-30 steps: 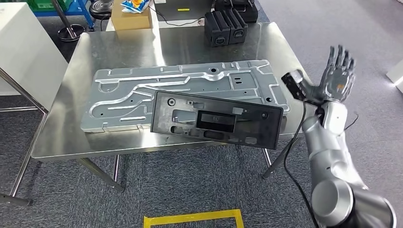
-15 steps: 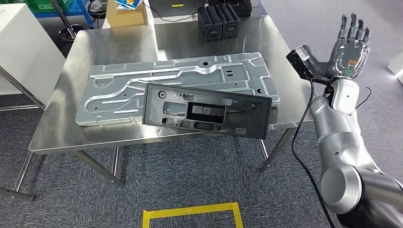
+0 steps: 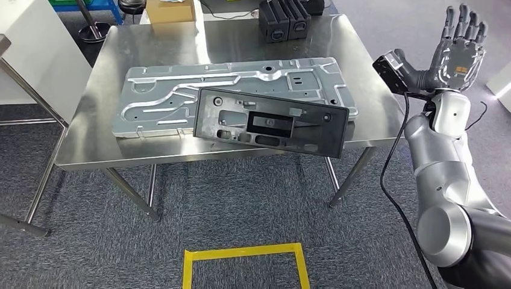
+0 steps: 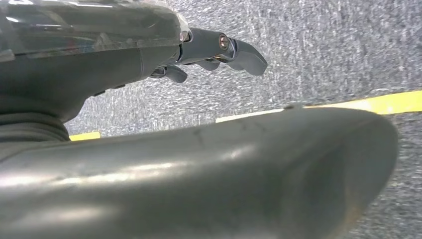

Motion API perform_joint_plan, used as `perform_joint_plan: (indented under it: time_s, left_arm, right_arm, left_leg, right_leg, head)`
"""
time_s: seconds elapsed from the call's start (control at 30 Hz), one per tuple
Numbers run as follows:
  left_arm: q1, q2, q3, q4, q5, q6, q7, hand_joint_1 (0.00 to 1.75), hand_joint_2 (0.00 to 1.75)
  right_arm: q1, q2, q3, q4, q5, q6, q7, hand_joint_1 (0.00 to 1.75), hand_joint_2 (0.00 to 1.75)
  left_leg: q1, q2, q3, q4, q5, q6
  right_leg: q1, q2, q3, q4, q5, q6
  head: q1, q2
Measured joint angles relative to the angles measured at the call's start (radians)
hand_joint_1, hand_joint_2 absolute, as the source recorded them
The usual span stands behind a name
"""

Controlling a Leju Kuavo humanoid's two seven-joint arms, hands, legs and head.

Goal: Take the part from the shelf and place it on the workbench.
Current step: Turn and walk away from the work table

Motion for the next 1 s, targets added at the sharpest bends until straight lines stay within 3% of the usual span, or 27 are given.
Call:
perform_joint_plan:
  time_s: [0.07,0.17,0.2,0.23,0.3,0.33,0.37,0.4,0.43,0.47,0.5,0.57,0.6,0.67,0.7,0.73,0.77,0.83,0.87,0.9,0.93,1.0]
  left_arm:
    - [-0.001,0.000,0.000,0.000,0.000,0.000,0.000,0.00,0.00]
    - [0.000,0.000,0.000,0.000,0.000,0.000,0.000,0.00,0.00]
    - [0.001,0.000,0.000,0.000,0.000,0.000,0.001,0.00,0.00]
    - [0.002,0.000,0.000,0.000,0.000,0.000,0.001,0.00,0.00]
    - [0.002,0.000,0.000,0.000,0.001,0.000,0.001,0.00,0.00]
    - [0.001,0.000,0.000,0.000,0.001,0.000,0.001,0.00,0.00]
    - [0.001,0.000,0.000,0.000,0.001,0.000,0.001,0.00,0.00]
    - [0.000,0.000,0.000,0.000,0.001,0.000,0.001,0.00,0.00]
    - [0.000,0.000,0.000,0.000,0.002,0.000,0.000,0.00,0.00]
    - [-0.001,0.000,0.000,0.000,0.002,0.000,0.000,0.00,0.00]
    - [-0.002,0.002,0.000,0.000,0.002,0.000,0.000,0.00,0.00]
    - [-0.004,0.005,0.000,0.000,0.003,0.000,-0.001,0.00,0.00]
    - [-0.005,0.006,0.000,0.000,0.004,0.000,-0.001,0.00,0.00]
    - [-0.006,0.005,0.000,0.000,0.006,0.000,-0.002,0.00,0.00]
    - [-0.007,0.005,0.000,0.000,0.007,0.000,-0.001,0.00,0.00]
    - [-0.008,0.004,0.000,0.000,0.007,0.000,-0.001,0.00,0.00]
    - [-0.008,0.004,0.000,0.000,0.008,0.000,-0.001,0.00,0.00]
    - [-0.008,0.003,0.000,0.000,0.009,0.000,-0.001,0.00,0.00]
    - [-0.007,0.003,0.000,0.000,0.009,0.000,-0.001,0.00,0.00]
    - [-0.007,0.002,0.000,0.000,0.009,0.000,-0.002,0.00,0.00]
    - [-0.007,0.002,0.000,0.000,0.010,0.000,-0.002,0.00,0.00]
    - [-0.007,0.001,0.000,0.000,0.010,0.001,-0.003,0.00,0.00]
  right_arm:
    - [-0.004,-0.002,0.004,0.001,-0.001,0.000,0.001,0.00,0.00]
    - [-0.005,-0.002,0.006,0.005,-0.004,0.000,0.003,0.00,0.00]
    - [-0.006,-0.002,0.008,0.007,-0.006,0.000,0.004,0.00,0.00]
    - [-0.007,-0.002,0.010,0.008,-0.007,0.000,0.004,0.00,0.00]
    - [-0.009,-0.002,0.013,0.008,-0.010,0.000,0.004,0.00,0.00]
    - [-0.009,-0.002,0.015,0.009,-0.012,0.000,0.004,0.00,0.00]
    - [-0.009,-0.003,0.017,0.010,-0.013,0.000,0.004,0.00,0.00]
    - [-0.008,-0.003,0.018,0.012,-0.014,0.000,0.005,0.00,0.00]
    - [-0.008,-0.003,0.020,0.012,-0.015,0.000,0.005,0.00,0.00]
    - [-0.008,-0.003,0.021,0.013,-0.016,0.000,0.005,0.00,0.00]
    - [-0.009,-0.004,0.022,0.013,-0.016,0.000,0.006,0.00,0.00]
    - [-0.011,-0.006,0.025,0.013,-0.016,0.000,0.007,0.00,0.00]
    - [-0.012,-0.007,0.026,0.013,-0.016,0.000,0.008,0.00,0.00]
    - [-0.014,-0.008,0.029,0.013,-0.016,0.000,0.011,0.00,0.00]
    - [-0.015,-0.009,0.029,0.013,-0.016,0.000,0.012,0.00,0.00]
    - [-0.017,-0.010,0.030,0.014,-0.016,0.000,0.015,0.00,0.00]
    - [-0.019,-0.012,0.030,0.014,-0.016,0.000,0.017,0.00,0.00]
    - [-0.023,-0.014,0.032,0.016,-0.015,0.000,0.023,0.00,0.00]
    - [-0.023,-0.015,0.034,0.018,-0.015,0.000,0.025,0.00,0.00]
    - [-0.023,-0.015,0.035,0.020,-0.015,0.000,0.027,0.00,0.00]
    - [-0.023,-0.015,0.037,0.021,-0.015,0.000,0.029,0.00,0.00]
    - [-0.025,-0.015,0.039,0.022,-0.015,0.000,0.034,0.00,0.00]
  left_leg:
    - [-0.003,-0.002,-0.013,0.008,0.012,-0.011]
    - [-0.003,-0.005,-0.027,0.008,0.028,-0.029]
    - [-0.001,-0.006,-0.037,0.021,0.008,-0.035]
    - [0.000,-0.006,-0.050,0.052,-0.031,-0.040]
    - [0.001,-0.006,-0.080,0.171,-0.139,-0.046]
    - [0.002,-0.005,-0.090,0.238,-0.176,-0.048]
    - [0.001,-0.006,-0.091,0.289,-0.190,-0.048]
    - [0.001,-0.006,-0.078,0.311,-0.181,-0.045]
    - [-0.001,-0.006,-0.048,0.296,-0.156,-0.039]
    - [-0.004,-0.006,-0.001,0.248,-0.131,-0.030]
    - [-0.009,-0.006,0.057,0.174,-0.125,-0.017]
    - [-0.017,-0.006,0.150,0.037,-0.144,0.000]
    - [-0.021,-0.006,0.170,0.000,-0.155,0.004]
    - [-0.021,-0.005,0.167,-0.020,-0.137,0.010]
    - [-0.020,-0.003,0.161,-0.029,-0.121,0.017]
    - [-0.017,0.000,0.152,-0.037,-0.103,0.023]
    - [-0.014,0.003,0.139,-0.043,-0.085,0.027]
    - [-0.014,0.005,0.104,-0.043,-0.055,0.030]
    - [-0.014,0.006,0.085,-0.041,-0.042,0.029]
    - [-0.013,0.007,0.065,-0.038,-0.029,0.027]
    - [-0.011,0.007,0.045,-0.033,-0.017,0.024]
    - [-0.009,0.007,0.009,-0.019,0.002,0.016]
  right_leg:
    - [0.002,0.003,0.057,-0.090,-0.011,-0.009]
    - [0.005,0.003,0.043,-0.106,0.000,-0.036]
    - [0.004,0.001,0.031,-0.107,0.012,-0.045]
    - [0.003,0.000,0.017,-0.108,0.025,-0.053]
    - [0.006,-0.001,-0.014,-0.108,0.050,-0.062]
    - [0.008,-0.001,-0.029,-0.107,0.062,-0.063]
    - [0.011,-0.001,-0.045,-0.107,0.075,-0.064]
    - [0.014,-0.001,-0.061,-0.106,0.087,-0.064]
    - [0.017,0.000,-0.075,-0.106,0.099,-0.064]
    - [0.019,0.000,-0.087,-0.105,0.110,-0.063]
    - [0.022,0.001,-0.096,-0.105,0.120,-0.062]
    - [0.022,-0.002,-0.105,-0.107,0.139,-0.054]
    - [0.020,-0.004,-0.106,-0.111,0.149,-0.048]
    - [0.015,-0.006,-0.106,-0.123,0.170,-0.035]
    - [0.015,-0.005,-0.110,-0.121,0.162,-0.030]
    - [0.015,-0.003,-0.118,-0.104,0.134,-0.026]
    - [0.014,-0.002,-0.130,-0.067,0.087,-0.022]
    - [0.011,0.000,-0.157,0.055,-0.017,-0.015]
    - [0.009,0.000,-0.164,0.116,-0.039,-0.011]
    - [0.006,0.000,-0.161,0.158,-0.035,-0.007]
    - [0.004,0.000,-0.144,0.169,-0.011,-0.003]
    - [-0.003,-0.001,-0.059,0.092,0.031,0.004]
  head:
    - [-0.001,0.000]
    - [-0.002,0.000]
    - [-0.003,0.000]
    - [-0.003,0.000]
    - [-0.006,0.000]
    - [-0.006,0.000]
    - [-0.006,0.000]
    - [-0.006,0.000]
    - [-0.006,0.000]
    - [-0.006,0.000]
    - [-0.006,0.000]
    - [-0.005,0.000]
    - [-0.006,0.000]
    - [-0.008,0.000]
    - [-0.009,0.000]
    - [-0.007,0.000]
    - [-0.006,0.000]
    - [-0.003,0.000]
    - [-0.003,0.000]
    - [-0.003,0.000]
    - [-0.003,0.000]
    - [-0.003,0.000]
